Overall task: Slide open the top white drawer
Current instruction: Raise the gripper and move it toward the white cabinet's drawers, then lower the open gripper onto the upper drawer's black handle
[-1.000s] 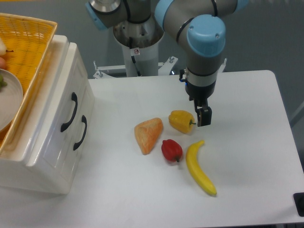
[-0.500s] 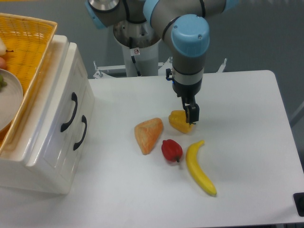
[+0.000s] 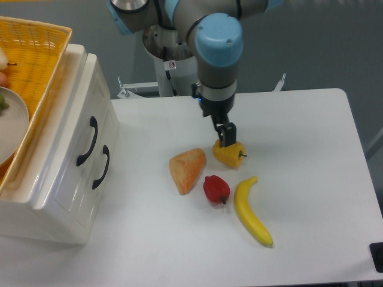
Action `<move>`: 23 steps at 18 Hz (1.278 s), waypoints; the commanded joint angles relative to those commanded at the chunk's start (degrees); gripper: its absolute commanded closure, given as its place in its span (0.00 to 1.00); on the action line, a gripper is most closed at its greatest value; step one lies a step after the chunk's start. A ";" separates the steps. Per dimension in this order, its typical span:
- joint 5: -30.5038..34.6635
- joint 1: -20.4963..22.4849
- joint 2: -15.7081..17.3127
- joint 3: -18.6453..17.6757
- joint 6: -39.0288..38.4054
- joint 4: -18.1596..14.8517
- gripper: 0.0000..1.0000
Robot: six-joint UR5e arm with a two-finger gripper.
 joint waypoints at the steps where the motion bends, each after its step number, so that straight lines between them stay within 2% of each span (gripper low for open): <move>1: -0.97 -0.45 -0.09 0.35 -2.47 -0.09 0.00; 7: -1.51 -2.47 -0.35 0.62 -15.66 -0.09 0.00; 13: -8.80 -3.26 -0.18 2.02 -29.45 0.00 0.00; 18: -10.20 -6.25 -0.53 3.16 -37.72 0.26 0.00; 23: -9.69 -7.92 -1.93 3.61 -41.68 0.44 0.00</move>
